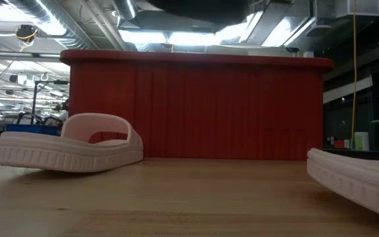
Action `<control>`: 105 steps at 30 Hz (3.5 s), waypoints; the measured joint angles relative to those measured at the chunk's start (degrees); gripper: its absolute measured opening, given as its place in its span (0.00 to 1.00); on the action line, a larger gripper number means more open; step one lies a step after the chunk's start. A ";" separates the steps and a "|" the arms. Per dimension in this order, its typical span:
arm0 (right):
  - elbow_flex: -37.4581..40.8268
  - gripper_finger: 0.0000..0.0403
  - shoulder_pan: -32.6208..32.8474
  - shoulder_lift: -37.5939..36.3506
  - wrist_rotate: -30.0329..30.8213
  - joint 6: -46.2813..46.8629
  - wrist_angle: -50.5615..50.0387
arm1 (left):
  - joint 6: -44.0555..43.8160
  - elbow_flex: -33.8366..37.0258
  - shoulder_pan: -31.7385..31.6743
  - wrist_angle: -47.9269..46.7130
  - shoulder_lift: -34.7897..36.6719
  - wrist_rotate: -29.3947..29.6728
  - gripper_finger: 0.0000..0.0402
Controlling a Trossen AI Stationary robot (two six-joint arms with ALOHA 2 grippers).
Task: Pick and place slides into bin
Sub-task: Put the black slipper into the red bin
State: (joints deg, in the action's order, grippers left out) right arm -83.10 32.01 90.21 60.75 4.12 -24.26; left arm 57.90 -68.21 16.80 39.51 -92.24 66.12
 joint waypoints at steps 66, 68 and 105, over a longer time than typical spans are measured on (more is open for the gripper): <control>32.71 0.00 21.22 -19.17 16.84 59.77 -28.04 | -35.47 16.65 -20.14 5.72 12.09 -20.69 0.01; 32.71 0.00 21.22 -19.19 16.90 59.75 -28.06 | -37.01 15.83 -20.73 5.71 11.80 -20.34 0.01; 32.69 0.02 15.78 -19.85 17.12 55.75 -25.95 | -58.85 14.67 -27.47 5.71 5.71 -5.60 0.01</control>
State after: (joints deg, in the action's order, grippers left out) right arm -50.41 47.79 70.37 77.87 59.87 -50.21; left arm -0.95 -53.54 -10.67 45.22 -86.52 60.52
